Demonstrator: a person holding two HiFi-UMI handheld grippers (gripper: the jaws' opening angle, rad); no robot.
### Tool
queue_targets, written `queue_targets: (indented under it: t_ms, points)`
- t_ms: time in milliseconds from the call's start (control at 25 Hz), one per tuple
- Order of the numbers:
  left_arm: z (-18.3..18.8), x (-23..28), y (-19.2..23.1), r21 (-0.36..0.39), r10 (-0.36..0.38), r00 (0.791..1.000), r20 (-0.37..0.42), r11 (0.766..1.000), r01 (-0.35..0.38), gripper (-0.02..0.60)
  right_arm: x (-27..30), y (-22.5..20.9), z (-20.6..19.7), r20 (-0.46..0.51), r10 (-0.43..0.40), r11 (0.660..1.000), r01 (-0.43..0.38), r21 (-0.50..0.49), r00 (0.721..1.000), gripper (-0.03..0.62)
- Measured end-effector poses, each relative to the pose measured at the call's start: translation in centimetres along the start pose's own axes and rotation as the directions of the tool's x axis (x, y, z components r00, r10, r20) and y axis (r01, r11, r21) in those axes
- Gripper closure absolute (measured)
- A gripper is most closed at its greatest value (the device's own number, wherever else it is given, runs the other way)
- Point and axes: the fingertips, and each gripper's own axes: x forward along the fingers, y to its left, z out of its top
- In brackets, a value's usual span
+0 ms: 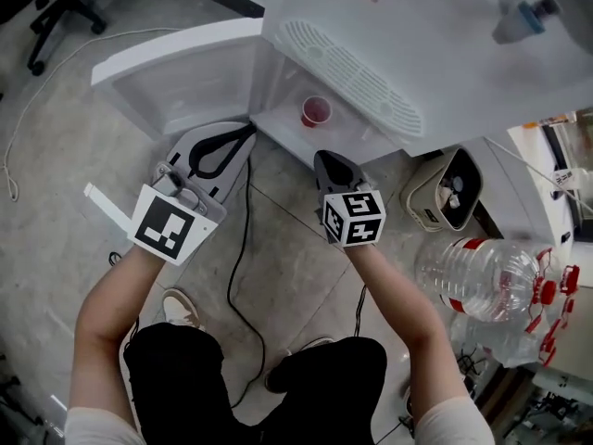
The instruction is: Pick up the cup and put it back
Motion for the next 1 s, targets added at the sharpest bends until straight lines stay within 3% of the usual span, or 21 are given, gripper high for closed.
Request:
queue_targets:
  t_ms: [80, 160, 440, 720, 1000]
  points:
    - [0.9, 0.2, 0.6, 0.072, -0.028, 0.999, -0.016, 0.997, 0.029, 0.558, -0.8, 0.6, 1.3, -0.010, 0.003, 1.000, -0.004, -0.012, 1.000, 0.574]
    - [1.6, -0.9, 1.3, 0.081, -0.041, 0.998, -0.038, 0.996, 0.044, 0.558, -1.3, 1.9, 2.5, -0.027, 0.025, 0.999, -0.026, -0.030, 0.999, 0.574]
    - [4.0, -6.3, 1.1, -0.074, 0.004, 0.989, -0.146, 0.997, -0.015, 0.558, -4.3, 5.8, 8.0, -0.038, 0.023, 0.999, -0.022, 0.043, 0.999, 0.574]
    - [6.4, -10.2, -0.2, -0.152, 0.030, 0.968, -0.249, 0.986, -0.069, 0.558, -10.9, 7.0, 13.9, -0.015, -0.011, 0.998, 0.012, 0.055, 1.000, 0.574]
    - [12.7, -10.6, -1.3, -0.178, 0.018, 0.953, -0.302, 0.981, -0.075, 0.558, -17.2, 5.6, 18.4, -0.025, -0.077, 0.986, 0.080, 0.148, 0.997, 0.574]
